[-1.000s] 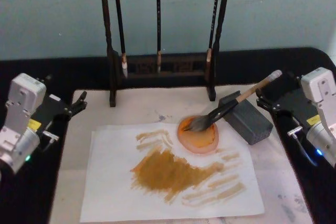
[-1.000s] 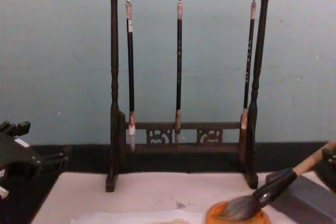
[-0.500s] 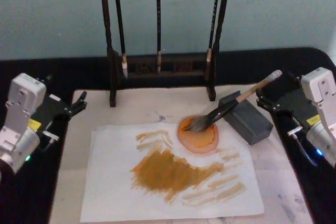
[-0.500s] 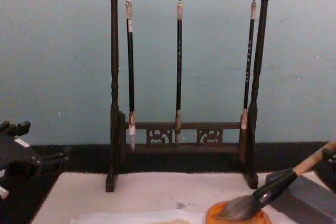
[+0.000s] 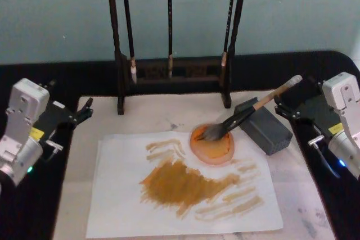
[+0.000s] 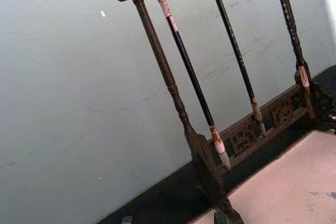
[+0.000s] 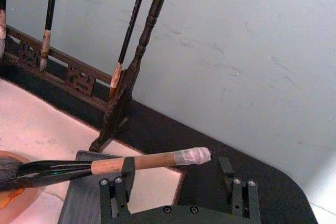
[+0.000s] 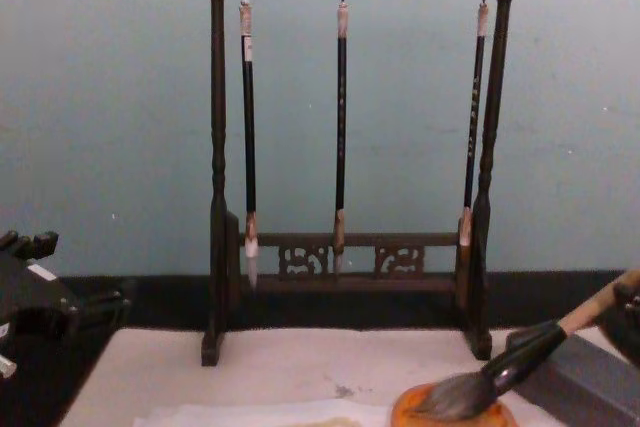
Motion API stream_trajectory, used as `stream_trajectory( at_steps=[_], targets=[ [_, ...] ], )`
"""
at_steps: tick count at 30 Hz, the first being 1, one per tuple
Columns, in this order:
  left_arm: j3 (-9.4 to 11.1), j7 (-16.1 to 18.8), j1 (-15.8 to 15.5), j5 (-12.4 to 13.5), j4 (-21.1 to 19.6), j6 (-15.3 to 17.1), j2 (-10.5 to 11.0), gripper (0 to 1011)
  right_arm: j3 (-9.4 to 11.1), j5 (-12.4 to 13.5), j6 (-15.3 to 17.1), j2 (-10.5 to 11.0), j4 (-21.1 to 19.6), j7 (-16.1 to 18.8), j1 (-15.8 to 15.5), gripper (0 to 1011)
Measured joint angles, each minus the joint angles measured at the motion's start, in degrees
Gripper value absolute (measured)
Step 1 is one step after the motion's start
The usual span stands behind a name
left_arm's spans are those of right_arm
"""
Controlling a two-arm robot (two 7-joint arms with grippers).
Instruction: Pick up the brush from the inkstone, write on the paper, then place the brush back to its original position.
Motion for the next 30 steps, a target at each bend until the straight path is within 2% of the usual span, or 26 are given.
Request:
stream_trajectory(
  at_steps=[30],
  targets=[
    [0.0,0.0,0.0,0.0,0.0,0.0,0.0,1010,0.0,0.0,0.0,0.0,0.0,0.0,0.0,1000]
  ],
)
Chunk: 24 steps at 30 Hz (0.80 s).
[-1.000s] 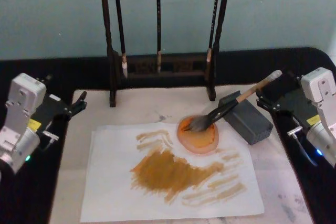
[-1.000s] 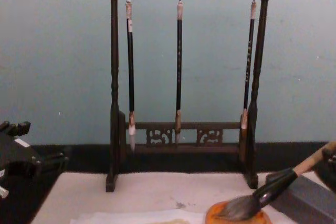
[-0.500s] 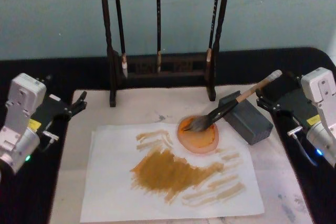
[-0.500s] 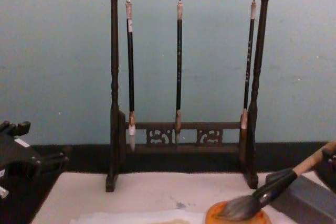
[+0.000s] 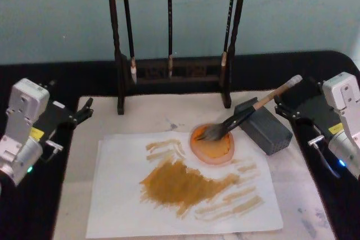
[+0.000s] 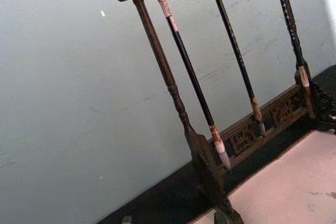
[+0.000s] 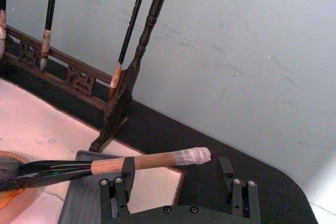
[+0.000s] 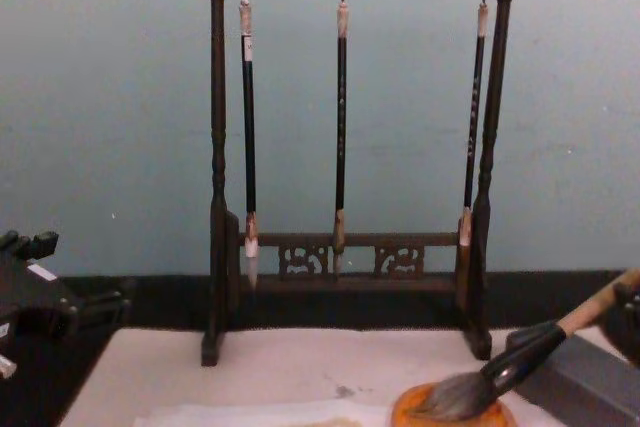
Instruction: Pick up the brush from the inkstone, write on the paper, then place the brush back to its original position.
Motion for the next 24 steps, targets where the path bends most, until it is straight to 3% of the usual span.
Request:
stream_trajectory(
  at_steps=[7,14,20,23,24],
  targets=[
    [0.0,0.0,0.0,0.0,0.0,0.0,0.0,1010,0.0,0.0,0.0,0.0,0.0,0.0,0.0,1000],
    [0.0,0.0,0.0,0.0,0.0,0.0,0.0,1010,1.8,1.7,0.1,-1.1,-0.2,1.6,-0.8,1000],
    [0.0,0.0,0.0,0.0,0.0,0.0,0.0,1010,4.7,7.8,1.2,-2.8,-1.0,4.8,-1.9,1000],
    [0.0,0.0,0.0,0.0,0.0,0.0,0.0,1010,7.5,14.3,3.8,-4.6,-1.5,7.6,-2.7,1000],
    [0.0,0.0,0.0,0.0,0.0,0.0,0.0,1010,7.5,14.3,3.8,-4.6,-1.5,7.6,-2.7,1000]
  ],
)
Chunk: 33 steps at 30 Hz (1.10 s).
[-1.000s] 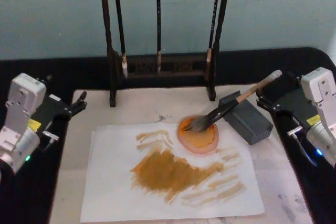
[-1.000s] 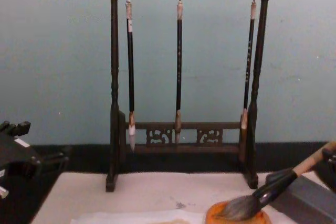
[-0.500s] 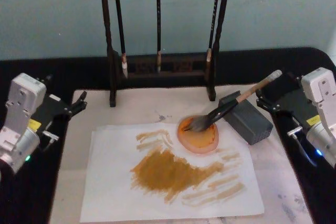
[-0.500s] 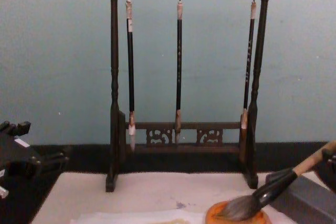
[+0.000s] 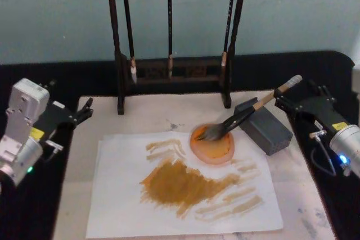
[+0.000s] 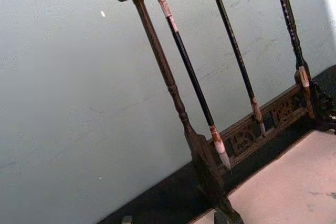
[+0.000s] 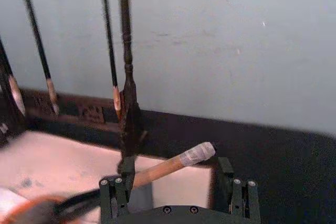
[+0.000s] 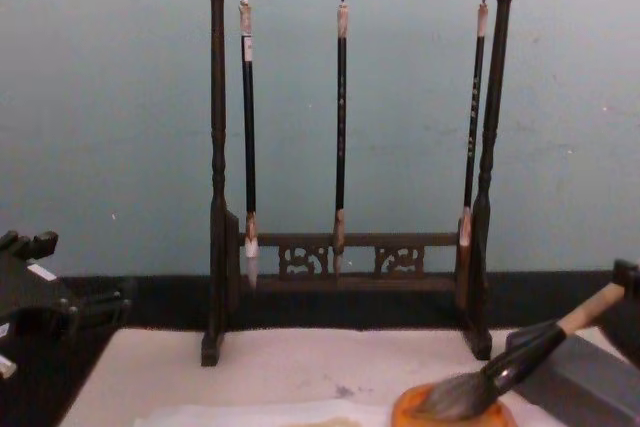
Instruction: Pick up the brush from the inkstone, write on the paper, then place the brush back to its original position.
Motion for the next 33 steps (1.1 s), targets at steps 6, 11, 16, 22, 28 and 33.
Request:
stream_trajectory(
  at_steps=[6,11,16,22,28,33],
  targets=[
    [0.0,0.0,0.0,0.0,0.0,0.0,0.0,1010,5.3,11.6,6.5,-4.0,-0.7,2.9,-1.2,1000],
    [0.0,0.0,0.0,0.0,0.0,0.0,0.0,1010,8.1,17.2,10.8,-6.7,-0.8,3.2,-1.3,1000],
    [0.0,0.0,0.0,0.0,0.0,0.0,0.0,1010,10.1,22.3,14.3,-9.2,-0.5,1.5,-0.8,1000],
    [0.0,0.0,0.0,0.0,0.0,0.0,0.0,1010,10.9,26.4,16.0,-11.5,0.2,-1.3,0.1,1000],
    [0.0,0.0,0.0,0.0,0.0,0.0,0.0,1010,11.0,28.9,16.3,-13.0,1.2,-2.8,1.1,1000],
    [0.0,0.0,0.0,0.0,0.0,0.0,0.0,1010,11.4,31.2,15.7,-14.5,2.0,-4.0,1.8,1000]
  ],
)
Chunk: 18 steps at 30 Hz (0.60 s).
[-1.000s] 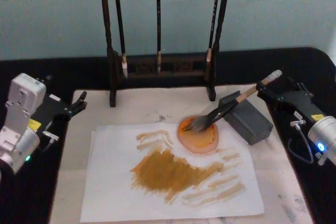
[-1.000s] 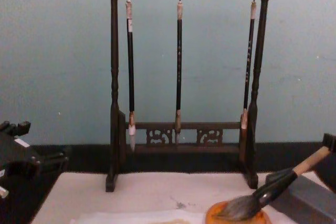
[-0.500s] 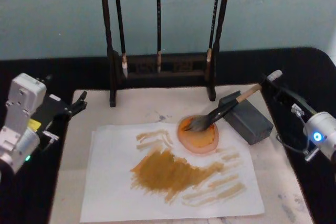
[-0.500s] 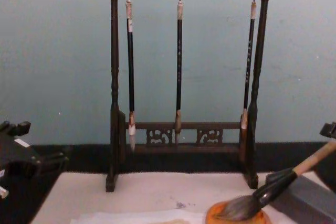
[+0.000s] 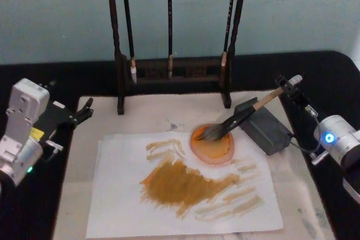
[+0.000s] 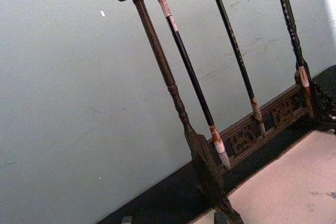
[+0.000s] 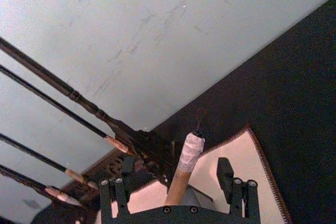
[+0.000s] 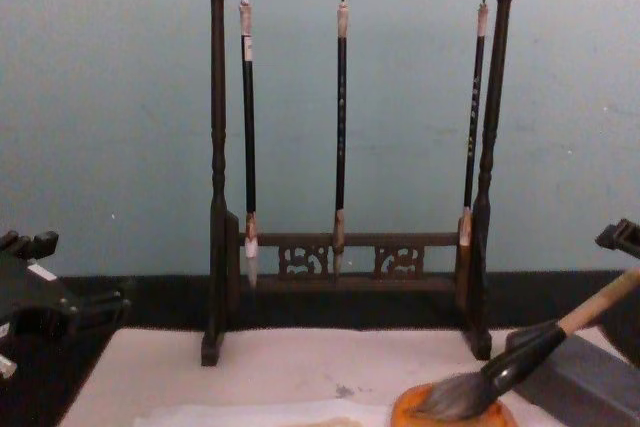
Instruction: Pick up the brush from the inkstone, write on the paper, then place the brush back to its original position.
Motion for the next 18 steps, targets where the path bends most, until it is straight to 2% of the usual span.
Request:
stream_trajectory(
  at_steps=[7,18],
  targets=[
    [0.0,0.0,0.0,0.0,0.0,0.0,0.0,1010,-0.2,2.1,-0.7,-1.1,1.5,-1.0,1.1,1000],
    [0.0,0.0,0.0,0.0,0.0,0.0,0.0,1010,-1.3,4.2,-1.4,-1.4,3.5,-1.1,2.6,1000]
  ],
)
